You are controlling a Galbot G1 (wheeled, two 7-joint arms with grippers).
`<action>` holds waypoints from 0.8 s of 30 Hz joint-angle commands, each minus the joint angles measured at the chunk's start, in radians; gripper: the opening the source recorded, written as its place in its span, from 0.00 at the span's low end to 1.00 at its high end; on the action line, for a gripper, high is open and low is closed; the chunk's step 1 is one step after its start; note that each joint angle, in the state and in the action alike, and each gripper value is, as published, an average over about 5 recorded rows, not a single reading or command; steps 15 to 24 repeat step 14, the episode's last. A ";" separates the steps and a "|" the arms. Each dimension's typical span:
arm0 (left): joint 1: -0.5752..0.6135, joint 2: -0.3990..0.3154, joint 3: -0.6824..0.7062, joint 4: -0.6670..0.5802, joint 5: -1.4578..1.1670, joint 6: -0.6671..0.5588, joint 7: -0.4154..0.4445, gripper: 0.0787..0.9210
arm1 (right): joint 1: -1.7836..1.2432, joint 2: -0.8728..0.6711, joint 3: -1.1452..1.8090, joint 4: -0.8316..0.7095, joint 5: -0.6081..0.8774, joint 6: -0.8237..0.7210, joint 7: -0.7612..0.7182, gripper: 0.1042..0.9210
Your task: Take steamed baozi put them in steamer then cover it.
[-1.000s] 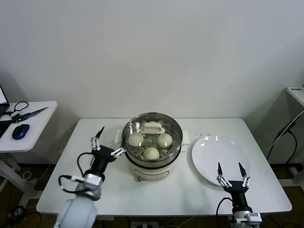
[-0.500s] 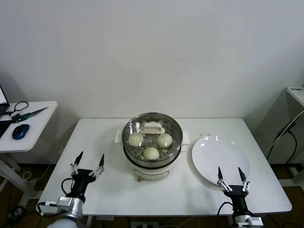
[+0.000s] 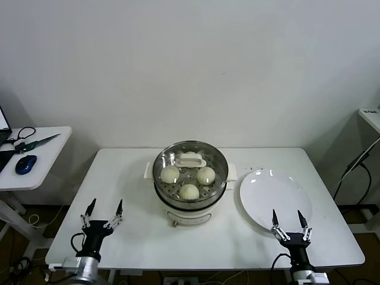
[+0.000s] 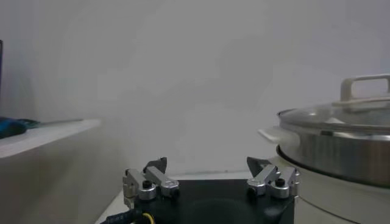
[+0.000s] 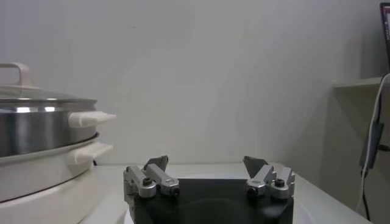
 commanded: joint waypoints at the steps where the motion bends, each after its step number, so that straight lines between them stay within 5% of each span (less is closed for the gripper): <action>1: 0.014 -0.004 -0.012 0.012 -0.027 -0.030 0.001 0.88 | 0.000 0.001 0.000 0.002 0.005 0.002 -0.003 0.88; 24: 0.016 -0.011 0.006 0.013 -0.009 -0.030 0.011 0.88 | -0.003 -0.001 -0.003 0.001 0.005 -0.002 -0.006 0.88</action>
